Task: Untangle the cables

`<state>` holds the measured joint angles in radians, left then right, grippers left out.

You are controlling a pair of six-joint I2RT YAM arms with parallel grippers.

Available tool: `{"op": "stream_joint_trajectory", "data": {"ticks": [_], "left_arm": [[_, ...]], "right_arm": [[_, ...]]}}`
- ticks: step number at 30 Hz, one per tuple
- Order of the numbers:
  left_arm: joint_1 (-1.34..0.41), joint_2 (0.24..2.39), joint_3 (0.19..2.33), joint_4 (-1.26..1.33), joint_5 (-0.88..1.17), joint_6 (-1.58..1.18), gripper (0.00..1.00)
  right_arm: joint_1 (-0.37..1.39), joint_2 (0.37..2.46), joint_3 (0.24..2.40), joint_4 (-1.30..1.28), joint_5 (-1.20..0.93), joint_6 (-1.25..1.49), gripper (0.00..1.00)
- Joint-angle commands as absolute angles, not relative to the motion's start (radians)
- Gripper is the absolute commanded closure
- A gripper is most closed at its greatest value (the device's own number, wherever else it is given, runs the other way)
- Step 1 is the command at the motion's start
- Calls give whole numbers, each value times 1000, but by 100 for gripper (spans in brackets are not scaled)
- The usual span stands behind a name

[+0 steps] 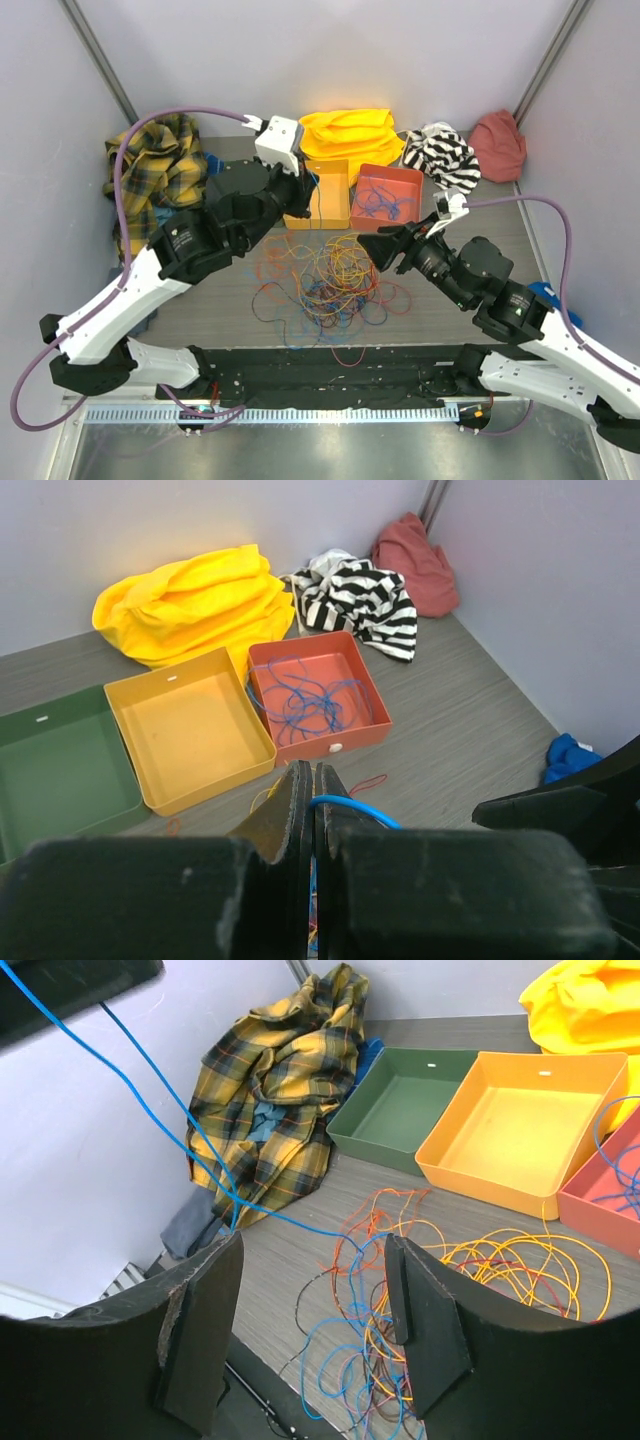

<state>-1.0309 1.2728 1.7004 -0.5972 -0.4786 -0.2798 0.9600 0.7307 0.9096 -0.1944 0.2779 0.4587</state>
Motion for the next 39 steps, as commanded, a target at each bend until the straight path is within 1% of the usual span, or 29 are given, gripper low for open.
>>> {"op": "stream_joint_trajectory", "data": {"ticks": [1,6,10,20,24,29,32,34,36,37,38,39], "left_arm": [[-1025,1290,1796,-581,-480,-258,100],[-1025,1328,1876,-606,-469,-252,100],[-1025,1348,1910,-615,-457,-252,100],[-1025,1356,1917,-617,-437,-256,100],[-1025,1355,1899,-603,-407,-276,100],[-1025,1342,1870,-586,-373,-313,100],[-1026,1332,1841,-568,-353,-333,100],[-1025,1327,1829,-563,-350,-341,100],[-1026,1322,1824,-564,-347,-344,100],[-1025,1318,1813,-566,-348,-344,100],[-1025,1312,1807,-563,-353,-344,100],[-1025,1309,1799,-560,-356,-342,100]], "right_arm": [[962,762,917,-170,241,459,33],[963,833,933,-115,140,443,30],[963,909,942,-83,101,431,30],[963,959,963,-12,75,397,32],[963,1031,974,-5,90,387,32],[963,1081,937,173,121,403,29],[965,1127,925,245,143,413,29],[963,1152,910,293,164,429,32],[965,1155,897,324,147,436,42],[965,1146,881,356,138,445,50],[965,1140,871,370,132,449,64],[965,1129,861,376,130,451,70]]}}
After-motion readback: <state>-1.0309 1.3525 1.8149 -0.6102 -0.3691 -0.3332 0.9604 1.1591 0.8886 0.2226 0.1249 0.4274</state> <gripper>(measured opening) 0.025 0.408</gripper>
